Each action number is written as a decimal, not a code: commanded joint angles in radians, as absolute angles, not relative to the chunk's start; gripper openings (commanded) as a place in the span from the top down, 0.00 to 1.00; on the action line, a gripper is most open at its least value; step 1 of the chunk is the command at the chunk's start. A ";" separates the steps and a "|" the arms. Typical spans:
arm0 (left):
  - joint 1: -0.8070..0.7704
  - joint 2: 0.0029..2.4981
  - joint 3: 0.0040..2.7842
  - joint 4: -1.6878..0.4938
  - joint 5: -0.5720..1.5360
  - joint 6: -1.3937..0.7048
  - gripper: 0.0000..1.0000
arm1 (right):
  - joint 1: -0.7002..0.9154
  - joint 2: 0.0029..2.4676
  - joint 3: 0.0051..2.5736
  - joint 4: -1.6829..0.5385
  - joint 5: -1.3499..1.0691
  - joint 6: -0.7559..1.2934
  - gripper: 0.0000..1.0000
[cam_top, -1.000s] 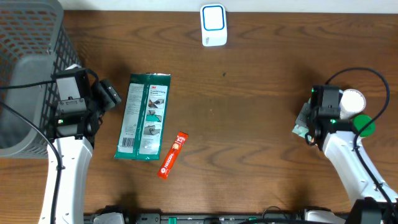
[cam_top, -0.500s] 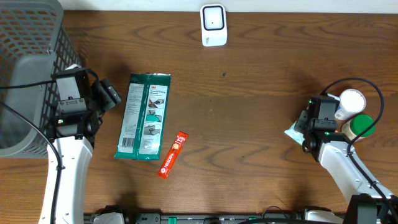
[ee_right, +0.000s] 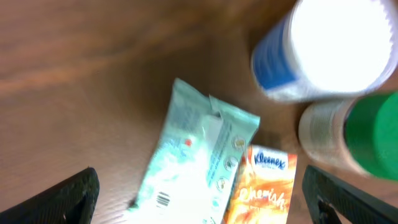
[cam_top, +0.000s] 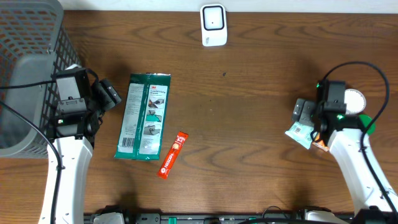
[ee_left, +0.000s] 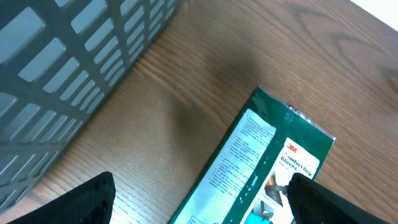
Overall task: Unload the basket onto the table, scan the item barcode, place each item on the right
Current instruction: 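Carry the wipes pack right and set it down by the jars, then release the wipes pack and move the right gripper left toward the Nescafé stick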
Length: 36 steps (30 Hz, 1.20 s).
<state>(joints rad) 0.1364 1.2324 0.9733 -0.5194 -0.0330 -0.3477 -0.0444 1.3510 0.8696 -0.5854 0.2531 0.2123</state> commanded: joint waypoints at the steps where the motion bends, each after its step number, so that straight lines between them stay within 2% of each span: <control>1: 0.140 1.223 0.999 -0.520 -0.045 -0.353 0.12 | -0.047 1.333 0.965 -0.683 0.204 0.193 0.01; 10: 0.140 1.223 0.999 -0.520 -0.045 -0.353 0.12 | -0.047 1.333 1.201 -0.971 0.097 0.193 0.03; 15: 0.140 1.223 0.999 -0.520 -0.045 -0.353 0.12 | -0.047 1.333 1.309 -1.100 -0.036 0.192 0.36; 17: 0.140 1.223 0.999 -0.520 -0.045 -0.353 0.12 | -0.043 1.333 1.326 -1.125 -0.121 0.193 0.62; 18: 0.140 1.223 0.999 -0.520 -0.045 -0.353 0.12 | -0.038 1.333 1.328 -1.131 -0.165 0.193 0.68; 19: 0.140 1.223 0.999 -0.520 -0.045 -0.353 0.12 | -0.028 1.333 1.327 -1.135 -0.211 0.193 0.70; 23: 0.140 1.223 0.999 -0.520 -0.045 -0.353 0.12 | 0.050 1.349 1.327 -1.138 -0.268 0.193 0.67; 27: 0.140 1.223 0.999 -0.520 -0.045 -0.353 0.12 | 0.163 1.371 1.327 -1.118 -0.267 0.194 0.56; 36: 0.140 1.223 0.999 -0.520 -0.045 -0.353 0.12 | 0.409 1.466 1.327 -1.022 -0.266 0.232 0.51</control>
<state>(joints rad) 0.1364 1.2324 0.9733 -0.5194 -0.0330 -0.3477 0.3504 1.4338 1.3128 -1.0370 -0.2535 0.2085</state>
